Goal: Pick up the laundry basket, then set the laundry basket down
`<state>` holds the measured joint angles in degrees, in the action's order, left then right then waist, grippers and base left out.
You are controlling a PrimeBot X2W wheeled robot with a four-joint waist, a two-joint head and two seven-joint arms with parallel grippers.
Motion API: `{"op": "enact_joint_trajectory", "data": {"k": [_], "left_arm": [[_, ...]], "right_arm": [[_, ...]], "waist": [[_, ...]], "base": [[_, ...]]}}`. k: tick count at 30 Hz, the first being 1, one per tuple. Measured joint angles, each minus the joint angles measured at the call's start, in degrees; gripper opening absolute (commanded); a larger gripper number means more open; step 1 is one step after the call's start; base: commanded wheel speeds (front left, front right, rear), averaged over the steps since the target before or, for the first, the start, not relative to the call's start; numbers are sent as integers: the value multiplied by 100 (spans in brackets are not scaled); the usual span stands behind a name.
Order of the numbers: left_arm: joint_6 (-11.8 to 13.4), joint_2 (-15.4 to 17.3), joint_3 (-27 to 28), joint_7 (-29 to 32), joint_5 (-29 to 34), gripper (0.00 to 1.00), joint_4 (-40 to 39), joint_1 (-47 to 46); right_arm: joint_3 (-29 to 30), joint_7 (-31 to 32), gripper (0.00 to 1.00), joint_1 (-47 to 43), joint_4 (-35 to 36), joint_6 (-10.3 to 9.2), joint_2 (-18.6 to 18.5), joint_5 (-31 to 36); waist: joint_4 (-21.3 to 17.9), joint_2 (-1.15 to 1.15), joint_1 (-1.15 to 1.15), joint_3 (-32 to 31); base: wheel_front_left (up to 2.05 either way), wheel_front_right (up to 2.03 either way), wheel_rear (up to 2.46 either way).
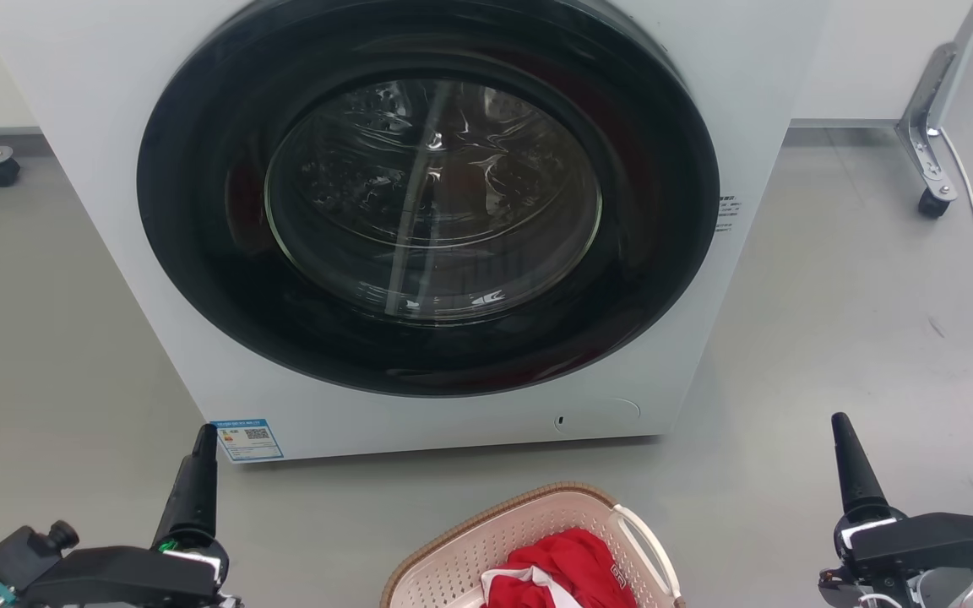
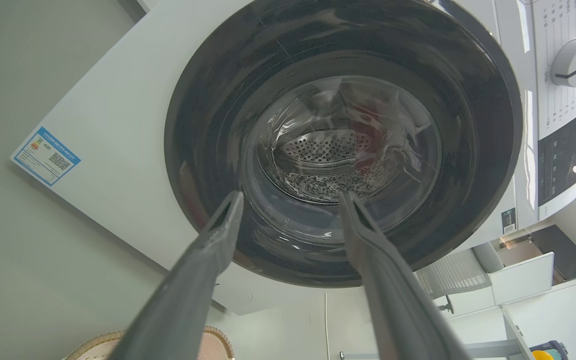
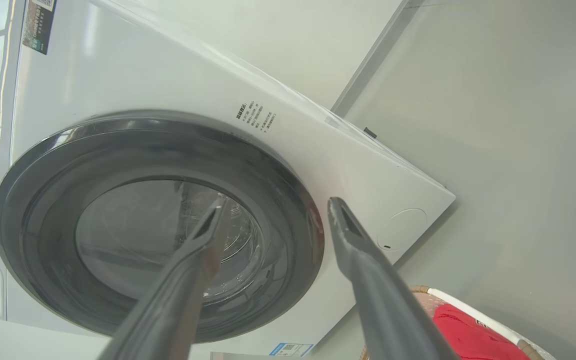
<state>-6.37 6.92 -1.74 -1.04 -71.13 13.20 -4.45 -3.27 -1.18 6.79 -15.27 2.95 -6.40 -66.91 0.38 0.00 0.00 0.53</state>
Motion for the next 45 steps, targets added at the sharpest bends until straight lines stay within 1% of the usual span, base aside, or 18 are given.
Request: {"op": "enact_joint_trajectory", "data": {"k": [1,8,10,12,13,20,22,26,33,34,36,45], "left_arm": [[0,0,0,0,0,100,0,0],[158,178,-243,-167,845,100,-179,-8],[190,204,-276,-168,944,100,-215,-10],[242,266,-368,-261,1266,100,-303,-20],[242,266,-368,-261,1266,100,-303,-20],[415,398,-604,-396,2020,100,-502,-32],[453,426,-665,-442,2253,100,-553,-32],[542,495,-789,-522,2648,100,-666,-30],[675,582,-954,-677,3271,100,-771,-7],[716,592,-1001,-720,3389,100,-778,1],[747,613,-1033,-766,3589,100,-783,3],[923,634,-1143,-967,4130,100,-793,32]], "right_arm": [[0,0,100,0,0,0,0,0],[-318,-149,100,68,145,-146,-168,827],[-364,-163,100,86,168,-153,-198,957],[-482,-240,100,96,224,-203,-267,1302],[-482,-240,100,96,224,-203,-267,1302],[-735,-382,100,111,374,-348,-390,2073],[-794,-431,100,112,396,-359,-410,2253],[-895,-503,100,111,425,-453,-443,2665],[-1036,-656,100,109,435,-555,-477,3261],[-1085,-705,100,109,432,-593,-482,3472],[-1131,-745,100,109,427,-605,-487,3618],[-1287,-926,100,108,396,-754,-488,4384]], "waist": [[0,0,0,0],[-6,0,0,-5],[-6,0,0,-5],[-2,0,0,-5],[-2,0,0,-5],[18,0,0,-2],[23,0,0,0],[34,0,0,4],[55,0,0,19],[60,0,0,24],[64,0,0,29],[69,0,0,49]], "base": [[0,0,0],[0,0,0],[0,0,0],[0,0,0],[0,0,0],[0,0,0],[0,0,0],[0,0,0],[0,0,0],[0,0,0],[0,0,0],[0,0,0]]}}
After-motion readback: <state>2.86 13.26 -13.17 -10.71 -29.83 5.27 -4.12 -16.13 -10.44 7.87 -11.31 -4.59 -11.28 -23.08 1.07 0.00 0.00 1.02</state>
